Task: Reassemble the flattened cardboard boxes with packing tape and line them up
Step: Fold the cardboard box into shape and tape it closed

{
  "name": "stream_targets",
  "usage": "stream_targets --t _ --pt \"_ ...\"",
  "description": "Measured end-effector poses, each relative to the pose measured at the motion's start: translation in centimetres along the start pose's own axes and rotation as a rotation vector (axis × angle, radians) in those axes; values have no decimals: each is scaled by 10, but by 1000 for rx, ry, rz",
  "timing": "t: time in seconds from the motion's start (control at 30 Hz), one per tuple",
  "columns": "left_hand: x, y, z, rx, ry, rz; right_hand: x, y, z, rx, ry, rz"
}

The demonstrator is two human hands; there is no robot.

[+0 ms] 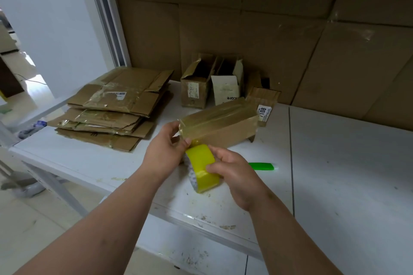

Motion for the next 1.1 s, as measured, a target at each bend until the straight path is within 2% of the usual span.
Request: stream_targets --t 0.23,0.4,0.5,0.67,0.8,0.87,0.93,1.0,1.03,1.1 --pt "10 2 4 153 1 -5 -10 -20 -10 24 31 25" --pt "9 -15 3 344 -32 -106 -13 -25 -8 -66 -31 45" --pt "7 -16 4 420 -20 -73 -14 -23 -9 -89 -34 67" --pt "-4 -11 7 205 -15 53 -14 -22 -8 -36 -2 62" --pt "-29 11 -4 -90 128 335 -15 -19 -3 -88 43 75" --pt "-37 16 -9 -201 159 399 -18 -13 2 -160 79 86" --pt "-37 14 -11 -267 131 399 -18 -1 20 -212 -6 114" --pt "-37 10 -11 -318 102 407 -13 10 58 -373 -240 172" --pt "-38 8 -12 -341 96 412 -9 13 76 -590 -345 199" --pt "-39 7 -13 -367 78 415 -4 7 95 -1079 -391 155"
Point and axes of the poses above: each hand's wrist, its own x-axis towards the middle knuckle, its own z-axis out of the back of the hand, y = z × x, the point moved 9 cm from there along x, towards the middle knuckle, and after that the axes turned 8 degrees about -y, right-handed, at the moved point
